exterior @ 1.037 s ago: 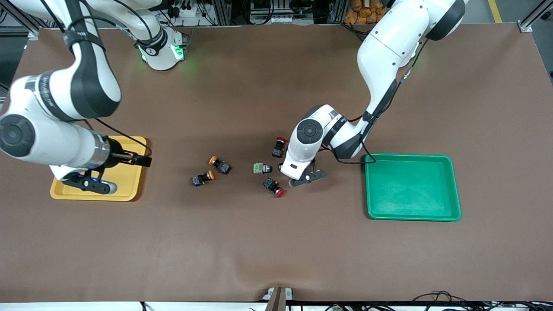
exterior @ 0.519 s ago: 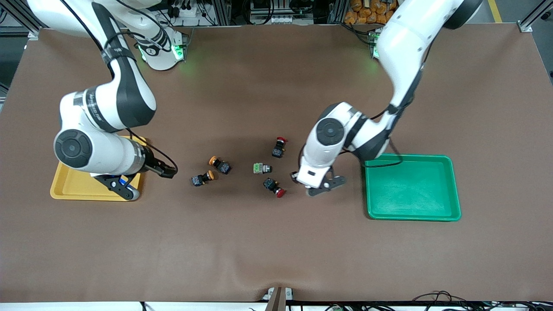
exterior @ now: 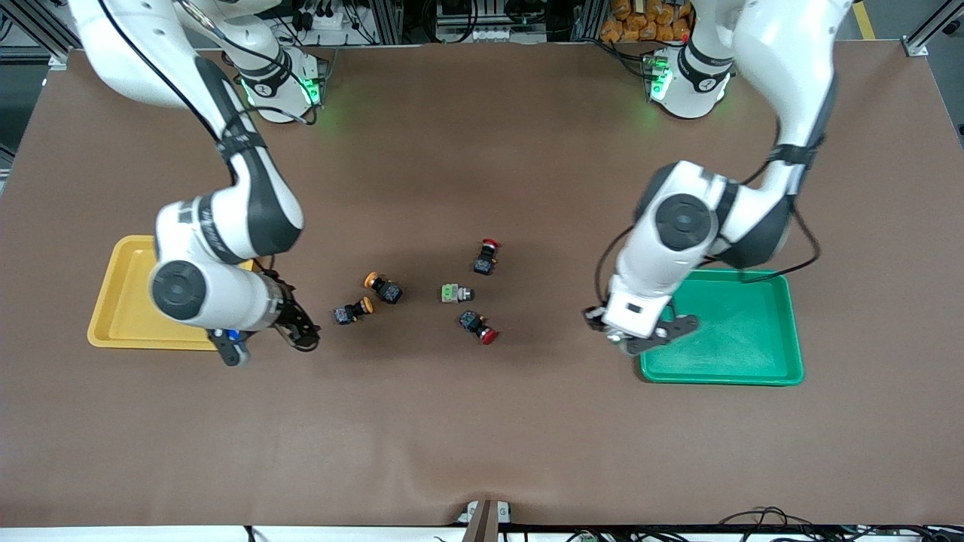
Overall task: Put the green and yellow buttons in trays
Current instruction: 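Carry the green button to the green tray while the right gripper grasps an orange button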
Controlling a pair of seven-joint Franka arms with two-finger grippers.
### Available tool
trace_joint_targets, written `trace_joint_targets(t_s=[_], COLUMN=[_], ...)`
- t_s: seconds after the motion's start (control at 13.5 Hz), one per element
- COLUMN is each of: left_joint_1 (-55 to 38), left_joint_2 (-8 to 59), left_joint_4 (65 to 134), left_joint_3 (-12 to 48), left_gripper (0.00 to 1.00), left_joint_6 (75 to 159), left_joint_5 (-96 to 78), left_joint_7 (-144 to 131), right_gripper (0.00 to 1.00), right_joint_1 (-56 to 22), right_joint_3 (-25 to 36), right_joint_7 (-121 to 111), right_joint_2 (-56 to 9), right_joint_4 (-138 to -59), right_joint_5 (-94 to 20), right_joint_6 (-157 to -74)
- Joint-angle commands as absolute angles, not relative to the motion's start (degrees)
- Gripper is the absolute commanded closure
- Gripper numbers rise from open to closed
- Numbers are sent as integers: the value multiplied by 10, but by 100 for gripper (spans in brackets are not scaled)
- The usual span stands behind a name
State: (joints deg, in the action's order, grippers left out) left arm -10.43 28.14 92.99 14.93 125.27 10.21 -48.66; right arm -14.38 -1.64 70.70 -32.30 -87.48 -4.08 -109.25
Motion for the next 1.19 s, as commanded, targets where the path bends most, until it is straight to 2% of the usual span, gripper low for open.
trace_joint_targets(t_s=[0.0, 0.22, 0.59, 1.11], left_joint_1=[-53, 2, 54, 118], left_joint_2=[260, 264, 280, 309], left_joint_4=[966, 992, 1012, 1059], left_joint_3=[157, 157, 157, 156], left_gripper=[100, 100, 100, 100], left_joint_6=[1230, 1228, 1233, 1315], left_joint_5=[102, 102, 103, 107], left_joint_7=[-454, -394, -337, -256], right_gripper=[0, 0, 0, 0], right_joint_1=[-149, -150, -156, -170], right_joint_3=[-12, -12, -13, -13], right_joint_7=[729, 729, 743, 755], right_joint_2=[-326, -324, -330, -359], right_joint_4=[-914, -977, -1020, -1022], right_joint_5=[-38, -39, -40, -40], right_joint_6=[-1140, -1218, -1306, -1334])
